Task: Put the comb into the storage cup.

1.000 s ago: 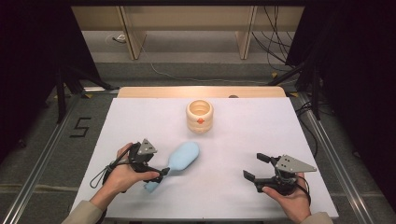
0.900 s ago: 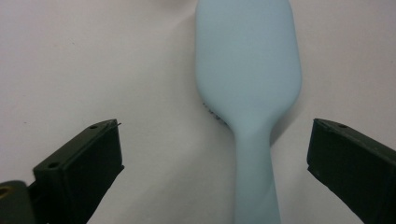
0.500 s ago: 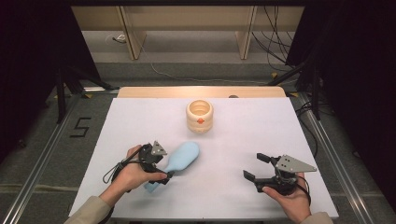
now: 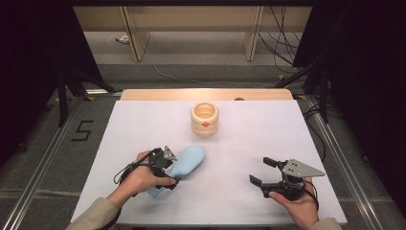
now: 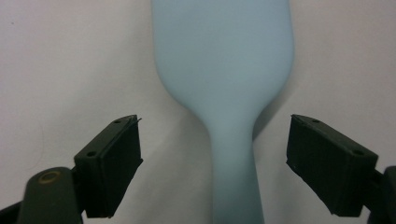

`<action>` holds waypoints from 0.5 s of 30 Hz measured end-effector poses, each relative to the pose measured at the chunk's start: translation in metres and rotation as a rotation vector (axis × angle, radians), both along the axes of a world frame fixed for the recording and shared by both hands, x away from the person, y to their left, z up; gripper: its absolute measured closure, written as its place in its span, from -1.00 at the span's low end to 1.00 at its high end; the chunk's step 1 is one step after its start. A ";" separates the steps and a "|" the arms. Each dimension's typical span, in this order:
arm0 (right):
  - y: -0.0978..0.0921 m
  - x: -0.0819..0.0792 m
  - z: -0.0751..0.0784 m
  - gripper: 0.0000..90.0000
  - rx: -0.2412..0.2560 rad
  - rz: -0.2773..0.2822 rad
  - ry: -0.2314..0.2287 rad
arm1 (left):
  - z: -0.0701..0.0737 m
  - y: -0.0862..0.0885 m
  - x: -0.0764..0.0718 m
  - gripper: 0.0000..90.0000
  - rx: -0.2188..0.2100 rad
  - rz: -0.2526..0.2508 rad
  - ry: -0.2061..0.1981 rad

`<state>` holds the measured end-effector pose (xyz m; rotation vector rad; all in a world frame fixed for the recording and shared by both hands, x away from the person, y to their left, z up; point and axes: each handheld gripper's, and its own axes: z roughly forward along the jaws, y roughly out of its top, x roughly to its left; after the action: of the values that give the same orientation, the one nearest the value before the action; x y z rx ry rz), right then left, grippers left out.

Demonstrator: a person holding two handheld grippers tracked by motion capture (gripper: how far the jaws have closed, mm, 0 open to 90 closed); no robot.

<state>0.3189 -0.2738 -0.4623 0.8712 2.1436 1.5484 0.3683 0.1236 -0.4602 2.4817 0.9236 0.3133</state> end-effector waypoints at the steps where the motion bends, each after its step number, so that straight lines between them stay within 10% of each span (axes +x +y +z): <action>1: 0.000 0.000 0.000 -0.64 0.001 0.001 0.000 | -0.001 -0.001 0.000 -0.57 0.007 -0.003 0.005; 15: 0.000 0.000 0.000 -0.64 0.001 0.000 0.001 | -0.002 -0.005 0.004 -0.33 0.040 0.000 0.051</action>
<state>0.3189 -0.2738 -0.4625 0.8722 2.1443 1.5493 0.3720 0.1186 -0.4624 2.5368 0.9469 0.2714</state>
